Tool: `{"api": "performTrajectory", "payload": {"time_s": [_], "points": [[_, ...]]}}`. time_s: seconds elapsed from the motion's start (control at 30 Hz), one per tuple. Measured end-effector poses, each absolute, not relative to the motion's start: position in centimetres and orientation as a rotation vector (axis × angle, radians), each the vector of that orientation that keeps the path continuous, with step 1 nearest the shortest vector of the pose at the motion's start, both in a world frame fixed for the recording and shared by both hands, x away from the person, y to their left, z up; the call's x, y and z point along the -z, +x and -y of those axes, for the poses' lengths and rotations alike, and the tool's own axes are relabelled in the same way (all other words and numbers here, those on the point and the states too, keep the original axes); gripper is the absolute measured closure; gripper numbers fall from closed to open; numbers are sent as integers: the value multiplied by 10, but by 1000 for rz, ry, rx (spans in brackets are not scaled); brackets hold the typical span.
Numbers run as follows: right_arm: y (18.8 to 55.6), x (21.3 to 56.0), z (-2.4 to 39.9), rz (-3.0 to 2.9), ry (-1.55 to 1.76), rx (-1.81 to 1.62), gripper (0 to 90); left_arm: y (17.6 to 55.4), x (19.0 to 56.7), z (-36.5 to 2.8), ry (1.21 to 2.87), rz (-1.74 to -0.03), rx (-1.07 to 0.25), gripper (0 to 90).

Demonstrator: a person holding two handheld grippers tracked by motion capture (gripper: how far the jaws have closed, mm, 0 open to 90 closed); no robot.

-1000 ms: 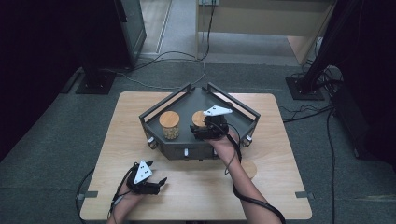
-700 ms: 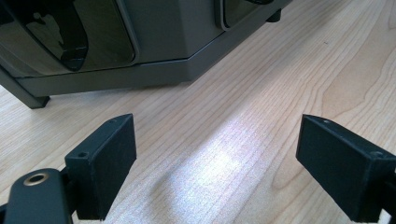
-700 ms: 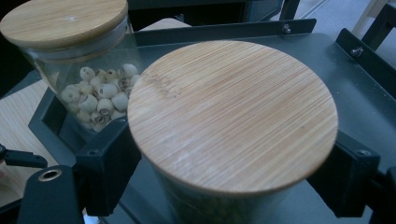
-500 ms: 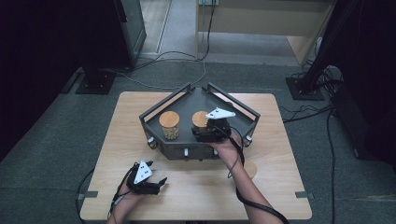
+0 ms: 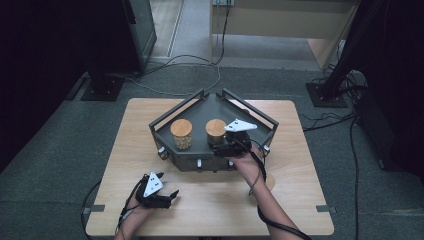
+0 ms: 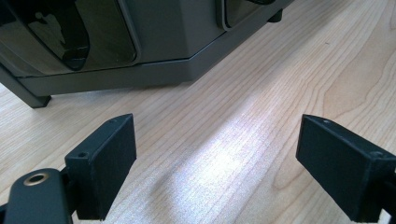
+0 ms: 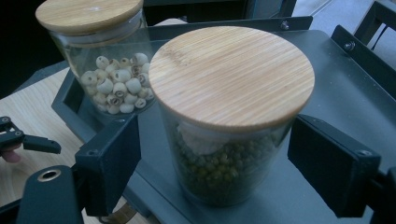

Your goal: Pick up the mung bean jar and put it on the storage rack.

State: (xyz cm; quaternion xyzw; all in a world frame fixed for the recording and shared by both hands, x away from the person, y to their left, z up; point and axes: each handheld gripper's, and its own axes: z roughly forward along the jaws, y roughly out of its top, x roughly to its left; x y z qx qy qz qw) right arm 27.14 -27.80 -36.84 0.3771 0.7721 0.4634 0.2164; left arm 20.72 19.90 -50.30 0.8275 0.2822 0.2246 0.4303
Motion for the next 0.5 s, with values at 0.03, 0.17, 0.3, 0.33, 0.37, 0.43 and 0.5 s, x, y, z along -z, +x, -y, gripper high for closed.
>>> {"api": "performTrajectory", "payload": {"time_s": [0.03,0.17,0.3,0.33,0.37,0.43,0.5], "points": [[270,369,279,-2138,1045,-1287,171,207,503,-199,2063,-704,-560,121],[267,371,282,-2135,1044,-1299,171,207,503,-199,2061,-706,-559,121],[265,374,286,-2130,1050,-1317,171,207,503,-199,2063,-707,-559,121],[265,374,287,-2128,1052,-1324,171,207,503,-199,2063,-706,-559,121],[264,374,289,-2127,1053,-1330,171,207,503,-199,2063,-705,-560,121],[263,374,290,-2128,1046,-1329,171,207,503,-199,2063,-705,-559,121],[262,374,291,-2133,1044,-1330,171,208,503,-199,2063,-707,-558,121]]}}
